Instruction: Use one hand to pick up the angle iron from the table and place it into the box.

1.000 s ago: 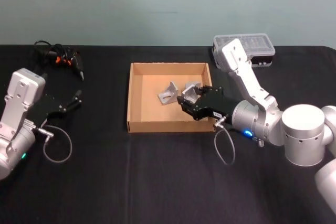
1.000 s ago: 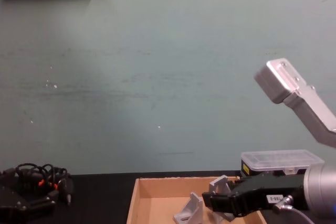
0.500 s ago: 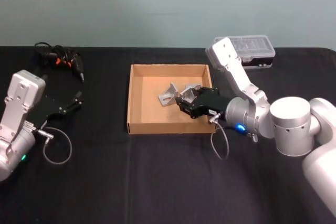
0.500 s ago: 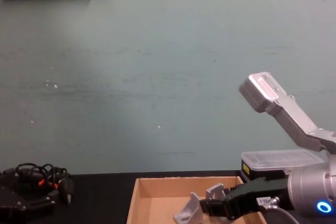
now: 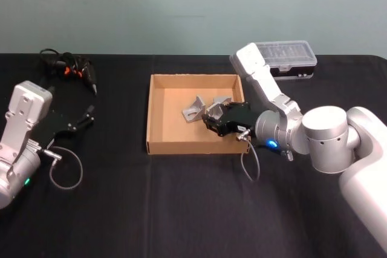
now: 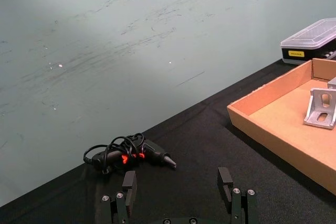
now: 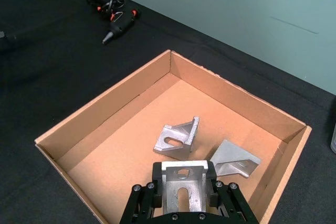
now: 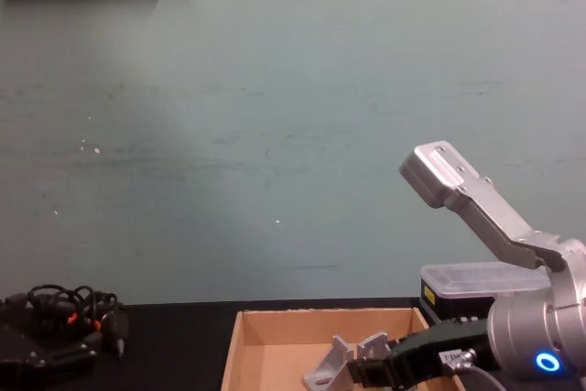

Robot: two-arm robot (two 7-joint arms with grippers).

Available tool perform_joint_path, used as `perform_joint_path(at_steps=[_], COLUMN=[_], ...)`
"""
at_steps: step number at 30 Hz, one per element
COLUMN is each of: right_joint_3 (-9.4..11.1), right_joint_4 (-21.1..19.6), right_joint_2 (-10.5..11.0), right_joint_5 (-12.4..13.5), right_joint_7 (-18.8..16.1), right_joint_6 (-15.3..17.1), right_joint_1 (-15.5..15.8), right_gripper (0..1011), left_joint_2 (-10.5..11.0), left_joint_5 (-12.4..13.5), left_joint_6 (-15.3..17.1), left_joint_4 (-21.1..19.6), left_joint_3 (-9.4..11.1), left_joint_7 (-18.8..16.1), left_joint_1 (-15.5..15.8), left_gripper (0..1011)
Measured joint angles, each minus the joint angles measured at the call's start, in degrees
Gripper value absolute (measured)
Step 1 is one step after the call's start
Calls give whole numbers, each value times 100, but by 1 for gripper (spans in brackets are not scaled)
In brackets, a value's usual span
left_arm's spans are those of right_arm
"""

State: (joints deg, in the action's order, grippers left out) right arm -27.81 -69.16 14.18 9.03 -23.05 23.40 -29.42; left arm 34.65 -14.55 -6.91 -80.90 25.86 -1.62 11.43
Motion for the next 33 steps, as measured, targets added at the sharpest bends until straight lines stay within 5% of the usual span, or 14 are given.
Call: perform_joint_path(at_steps=[16,24,33], right_joint_3=[-9,-6,-3], right_joint_4=[94,83,75], right_joint_2=[-30,-26,-22], right_joint_5=[-52,-48,-45], right_joint_7=[-6,-6,-5], right_joint_6=[-16,-18,-18], right_joint_1=[-55,-47,-41], right_gripper=[502,795,1003], left_joint_2=[0,0,0], left_joint_5=[0,0,0], left_joint_6=[0,0,0], left_joint_4=[0,0,0], left_joint_3=[0,0,0], left_joint_7=[0,0,0], left_joint_1=[0,0,0], left_gripper=[1011,1011,1011])
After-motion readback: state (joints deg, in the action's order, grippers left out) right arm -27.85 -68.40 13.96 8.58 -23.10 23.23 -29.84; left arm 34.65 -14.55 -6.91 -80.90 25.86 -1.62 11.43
